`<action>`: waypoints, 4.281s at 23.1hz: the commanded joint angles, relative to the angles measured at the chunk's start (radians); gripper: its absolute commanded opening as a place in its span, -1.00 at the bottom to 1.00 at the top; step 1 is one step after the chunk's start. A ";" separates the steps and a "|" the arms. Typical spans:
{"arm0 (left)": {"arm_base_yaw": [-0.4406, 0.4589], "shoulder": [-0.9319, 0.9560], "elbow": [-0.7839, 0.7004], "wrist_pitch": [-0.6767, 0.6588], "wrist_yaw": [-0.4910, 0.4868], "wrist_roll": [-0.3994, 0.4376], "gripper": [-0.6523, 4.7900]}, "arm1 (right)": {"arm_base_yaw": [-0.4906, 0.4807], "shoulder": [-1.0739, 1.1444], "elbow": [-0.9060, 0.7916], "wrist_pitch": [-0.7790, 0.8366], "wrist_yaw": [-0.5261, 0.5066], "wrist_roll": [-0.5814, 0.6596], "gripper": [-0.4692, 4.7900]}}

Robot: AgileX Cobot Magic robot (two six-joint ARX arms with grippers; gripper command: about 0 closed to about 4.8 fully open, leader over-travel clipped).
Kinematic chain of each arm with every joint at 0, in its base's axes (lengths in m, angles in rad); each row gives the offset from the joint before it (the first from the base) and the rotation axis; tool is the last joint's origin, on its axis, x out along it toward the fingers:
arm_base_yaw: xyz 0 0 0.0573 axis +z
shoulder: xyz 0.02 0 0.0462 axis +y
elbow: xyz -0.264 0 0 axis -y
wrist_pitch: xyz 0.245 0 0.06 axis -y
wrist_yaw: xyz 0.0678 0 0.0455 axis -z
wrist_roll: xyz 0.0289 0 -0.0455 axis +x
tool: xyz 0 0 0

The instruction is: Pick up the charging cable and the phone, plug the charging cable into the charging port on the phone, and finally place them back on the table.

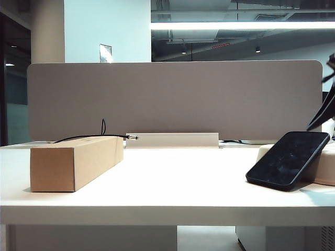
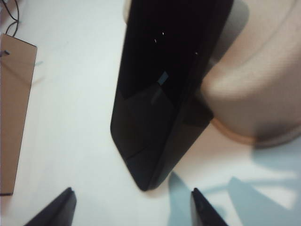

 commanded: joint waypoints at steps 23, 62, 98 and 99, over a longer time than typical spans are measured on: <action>-0.002 -0.002 0.006 -0.034 0.008 -0.003 -0.78 | 0.113 0.549 0.037 0.578 0.043 0.153 0.64; -0.228 0.936 0.759 -0.105 0.072 0.238 -0.78 | 0.138 0.151 0.037 0.769 -0.319 0.231 -0.83; -0.377 1.525 1.336 -0.646 -0.226 1.071 0.00 | 0.137 0.152 0.036 0.730 -0.340 0.219 -0.83; -0.377 1.526 1.335 -0.646 -0.226 1.072 0.00 | 0.137 0.152 0.036 0.730 -0.340 0.219 -0.83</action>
